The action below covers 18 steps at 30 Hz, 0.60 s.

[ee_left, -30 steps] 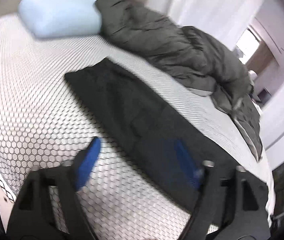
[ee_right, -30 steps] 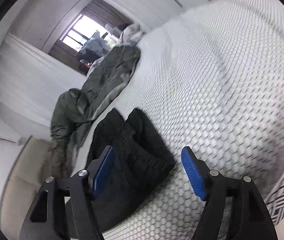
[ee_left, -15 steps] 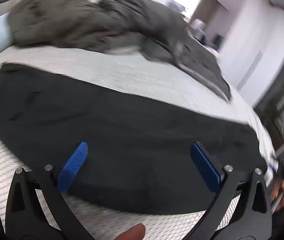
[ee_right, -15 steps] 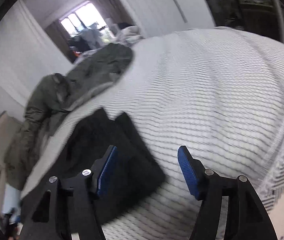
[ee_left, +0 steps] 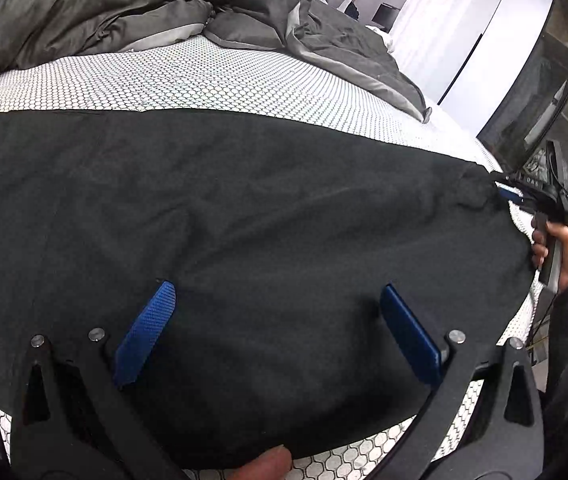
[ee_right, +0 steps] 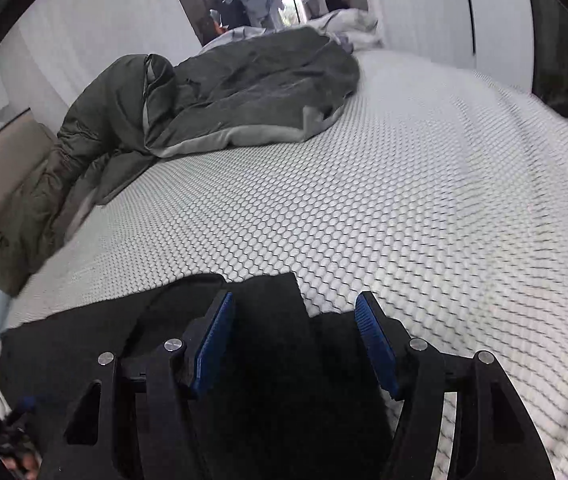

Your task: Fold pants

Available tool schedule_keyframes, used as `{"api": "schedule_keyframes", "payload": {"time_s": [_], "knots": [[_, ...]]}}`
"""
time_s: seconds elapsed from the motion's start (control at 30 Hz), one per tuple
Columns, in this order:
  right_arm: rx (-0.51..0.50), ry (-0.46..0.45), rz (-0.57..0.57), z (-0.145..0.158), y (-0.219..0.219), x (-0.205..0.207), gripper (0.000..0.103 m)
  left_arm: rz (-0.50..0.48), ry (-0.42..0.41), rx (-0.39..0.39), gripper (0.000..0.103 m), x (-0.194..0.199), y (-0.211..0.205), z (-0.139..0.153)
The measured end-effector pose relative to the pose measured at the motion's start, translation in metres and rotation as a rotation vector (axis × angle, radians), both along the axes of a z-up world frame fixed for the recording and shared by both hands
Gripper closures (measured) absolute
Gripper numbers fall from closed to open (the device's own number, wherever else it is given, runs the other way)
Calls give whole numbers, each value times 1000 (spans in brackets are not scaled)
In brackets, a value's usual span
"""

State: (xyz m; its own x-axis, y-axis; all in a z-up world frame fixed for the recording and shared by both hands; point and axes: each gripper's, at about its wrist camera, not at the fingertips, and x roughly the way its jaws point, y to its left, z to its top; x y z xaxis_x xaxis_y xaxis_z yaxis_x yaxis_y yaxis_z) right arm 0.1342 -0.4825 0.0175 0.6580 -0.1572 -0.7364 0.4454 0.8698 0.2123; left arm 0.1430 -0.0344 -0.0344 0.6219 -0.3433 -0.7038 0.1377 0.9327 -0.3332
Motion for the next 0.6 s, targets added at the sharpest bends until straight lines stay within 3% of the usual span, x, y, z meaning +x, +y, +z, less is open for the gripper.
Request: {"api": "schedule_keyframes", "payload": {"time_s": [0.03,0.13,0.2,0.3,0.37,0.5,0.6], "knots": [[-2,6,7,-2,-1,0,40,-1,2,22,1,-1,-3,0],[4,52,45,-14,0,12,64,0,7,74,1,6,-1,-3],[-2,61,63,-19,0,13,68,2,8,96,1,5,-2,-5],[0,42,72,-17,0,8,79,2,10,96,1,6,-1,-6],[14,-2,56,-11,-2,-2,95,3,10,94,1,6,-1,-6],[104,-102,55,-1,-14,-20,96,2,9,99,1,6,0,-6],[123,-78,64,-5,-17,-24,88,2,8,97,1,6,0,-7]]}}
